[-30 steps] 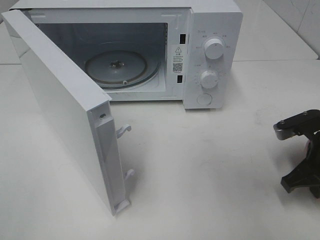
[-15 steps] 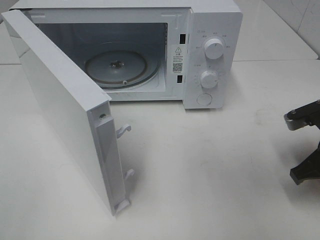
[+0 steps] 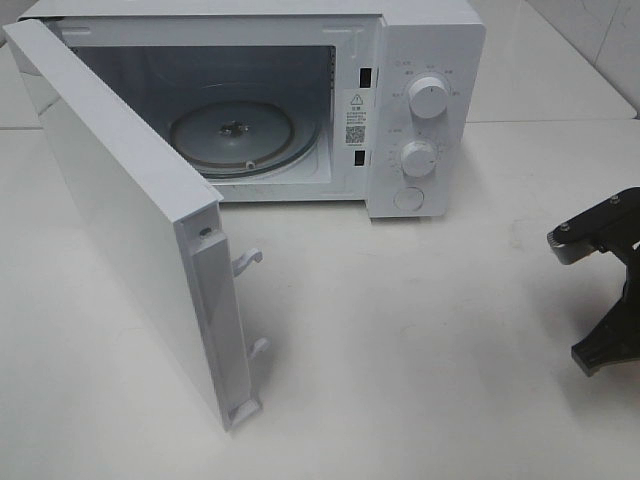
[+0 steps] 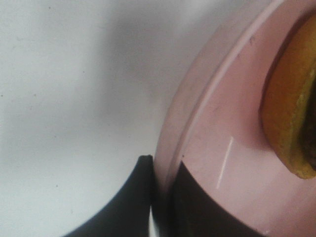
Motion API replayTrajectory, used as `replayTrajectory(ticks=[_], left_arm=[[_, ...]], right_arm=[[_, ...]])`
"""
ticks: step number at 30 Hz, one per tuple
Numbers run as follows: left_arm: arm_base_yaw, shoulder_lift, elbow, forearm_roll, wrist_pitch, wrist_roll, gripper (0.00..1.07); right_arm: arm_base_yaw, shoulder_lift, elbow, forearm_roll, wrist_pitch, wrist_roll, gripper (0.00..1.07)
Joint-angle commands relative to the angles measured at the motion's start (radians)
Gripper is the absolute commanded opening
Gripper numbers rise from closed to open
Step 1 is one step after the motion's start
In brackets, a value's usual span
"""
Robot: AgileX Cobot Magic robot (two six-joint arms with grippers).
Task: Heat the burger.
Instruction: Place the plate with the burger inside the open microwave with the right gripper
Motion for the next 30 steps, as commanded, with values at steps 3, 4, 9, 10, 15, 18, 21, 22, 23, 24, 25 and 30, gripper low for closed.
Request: replayTrajectory(ticks=[3,4,9,10,15,18,21,22,23,24,25,30], left_arm=[[0.004,-0.015,0.0,0.002,-0.013,0.002,0.98],[0.004,-0.015,0.0,0.002,-0.013,0.002,0.98],[0.004,-0.015,0.0,0.002,-0.013,0.002,0.98],[0.004,-0.015,0.0,0.002,-0.013,0.002,0.98],[0.004,-0.015,0.0,0.002,-0.013,0.002,0.98],[0.004,-0.015,0.0,0.002,-0.013,0.002,0.98],[0.004,-0.015,0.0,0.002,-0.013,0.002,0.98],[0.004,-0.015,0.0,0.002,-0.013,0.002,0.98],[0.004,-0.015,0.0,0.002,-0.013,0.002,0.98],[0.004,-0.015,0.0,0.002,-0.013,0.002,0.98],[0.004,-0.015,0.0,0.002,-0.013,0.002,0.98],[0.004,-0.015,0.0,0.002,-0.013,0.002,0.98]], right_arm=[[0.042,-0.07,0.001,-0.061,0.087,0.013,0.0],[0.049,-0.08,0.001,-0.061,0.095,0.007,0.0],[0.09,-0.122,0.001,-0.06,0.121,-0.005,0.0],[0.101,-0.129,0.002,-0.06,0.127,-0.008,0.0],[0.161,-0.148,0.003,-0.057,0.164,-0.019,0.0],[0.197,-0.15,0.004,-0.057,0.166,-0.02,0.0],[0.23,-0.15,0.004,-0.057,0.167,-0.022,0.0],[0.253,-0.15,0.004,-0.057,0.167,-0.026,0.0],[0.253,-0.15,0.004,-0.057,0.167,-0.026,0.0],[0.275,-0.15,0.004,-0.057,0.168,-0.026,0.0],[0.275,-0.15,0.004,-0.057,0.168,-0.026,0.0],[0.341,-0.151,0.004,-0.057,0.168,-0.037,0.0]])
